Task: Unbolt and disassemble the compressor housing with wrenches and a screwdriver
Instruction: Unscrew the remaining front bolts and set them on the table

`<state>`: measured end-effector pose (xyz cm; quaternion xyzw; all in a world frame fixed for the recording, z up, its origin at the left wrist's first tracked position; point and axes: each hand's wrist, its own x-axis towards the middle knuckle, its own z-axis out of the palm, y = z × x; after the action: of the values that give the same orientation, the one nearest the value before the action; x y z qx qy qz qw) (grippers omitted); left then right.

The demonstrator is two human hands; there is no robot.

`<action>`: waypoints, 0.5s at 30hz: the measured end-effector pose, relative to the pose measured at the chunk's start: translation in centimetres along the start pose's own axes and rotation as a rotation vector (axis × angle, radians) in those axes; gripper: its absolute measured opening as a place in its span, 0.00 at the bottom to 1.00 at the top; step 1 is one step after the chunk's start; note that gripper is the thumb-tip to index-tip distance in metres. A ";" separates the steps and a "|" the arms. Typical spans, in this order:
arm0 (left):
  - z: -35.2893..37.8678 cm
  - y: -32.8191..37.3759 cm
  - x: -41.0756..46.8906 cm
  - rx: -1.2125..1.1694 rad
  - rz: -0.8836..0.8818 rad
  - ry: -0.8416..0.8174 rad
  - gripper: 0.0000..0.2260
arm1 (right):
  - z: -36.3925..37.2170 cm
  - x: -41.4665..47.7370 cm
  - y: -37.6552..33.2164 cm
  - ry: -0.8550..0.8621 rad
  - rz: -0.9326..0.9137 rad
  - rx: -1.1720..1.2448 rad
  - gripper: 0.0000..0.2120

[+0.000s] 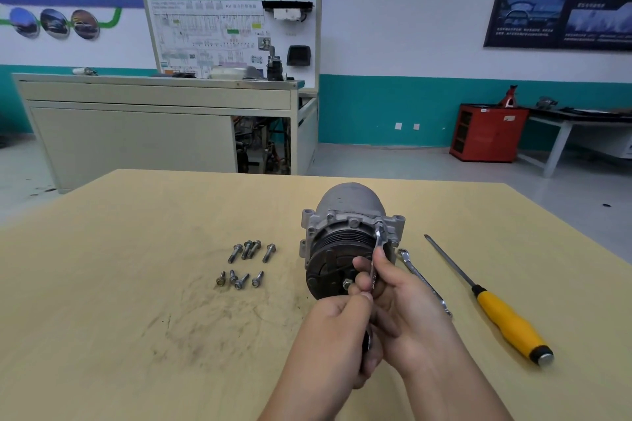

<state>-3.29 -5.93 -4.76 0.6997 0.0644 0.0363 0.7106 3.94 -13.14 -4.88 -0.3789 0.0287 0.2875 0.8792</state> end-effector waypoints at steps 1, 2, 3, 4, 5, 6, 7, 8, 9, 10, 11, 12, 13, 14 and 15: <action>0.1 0.1 0.0 0.000 -0.003 0.005 0.24 | 0.0 0.0 -0.1 -0.009 0.000 -0.006 0.19; 0.2 0.1 0.0 0.007 -0.004 0.009 0.23 | 0.0 0.0 -0.2 -0.019 -0.002 -0.016 0.20; 0.3 0.1 -0.1 0.017 -0.002 0.012 0.22 | 0.0 -0.1 -0.3 -0.028 -0.004 -0.028 0.21; 0.5 0.2 -0.1 0.028 0.001 0.013 0.21 | 0.1 -0.2 -0.4 -0.032 -0.005 -0.033 0.21; 0.6 0.3 -0.2 0.040 0.007 0.014 0.20 | 0.2 -0.2 -0.5 -0.032 -0.003 -0.033 0.22; 0.7 0.4 -0.2 0.051 0.014 0.018 0.19 | 0.3 -0.3 -0.7 -0.028 0.000 -0.028 0.22; 0.8 0.6 -0.3 0.061 0.022 0.023 0.18 | 0.4 -0.3 -0.9 -0.025 0.003 -0.024 0.21; 1.0 0.8 -0.3 0.070 0.031 0.027 0.17 | 0.5 -0.3 -1.0 -0.024 0.006 -0.022 0.20; 1.1 1.0 -0.3 0.074 0.038 0.031 0.17 | 0.6 -0.3 -1.1 -0.022 0.009 -0.022 0.19; 1.1 1.1 -0.4 0.072 0.043 0.039 0.16 | 0.7 -0.3 -1.2 -0.020 0.012 -0.021 0.19; 1.1 1.1 -0.4 0.066 0.045 0.050 0.16 | 0.8 -0.3 -1.2 -0.018 0.015 -0.024 0.19; 1.1 1.1 -0.3 0.066 0.048 0.060 0.16 | 0.9 -0.2 -1.2 -0.017 0.017 -0.034 0.19; 1.0 1.0 -0.3 0.080 0.056 0.074 0.17 | 0.9 -0.1 -1.2 -0.015 0.016 -0.050 0.19; 0.9 0.9 -0.4 0.103 0.068 0.096 0.17 | 1.0 0.0 -1.1 -0.010 0.015 -0.066 0.19; 0.8 0.7 -0.4 0.127 0.083 0.127 0.16 | 1.1 0.1 -1.1 -0.004 0.014 -0.077 0.19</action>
<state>-3.52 -6.74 -4.02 0.7416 0.0823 0.1060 0.6573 4.40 -12.94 -3.42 -0.4118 0.0184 0.2953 0.8619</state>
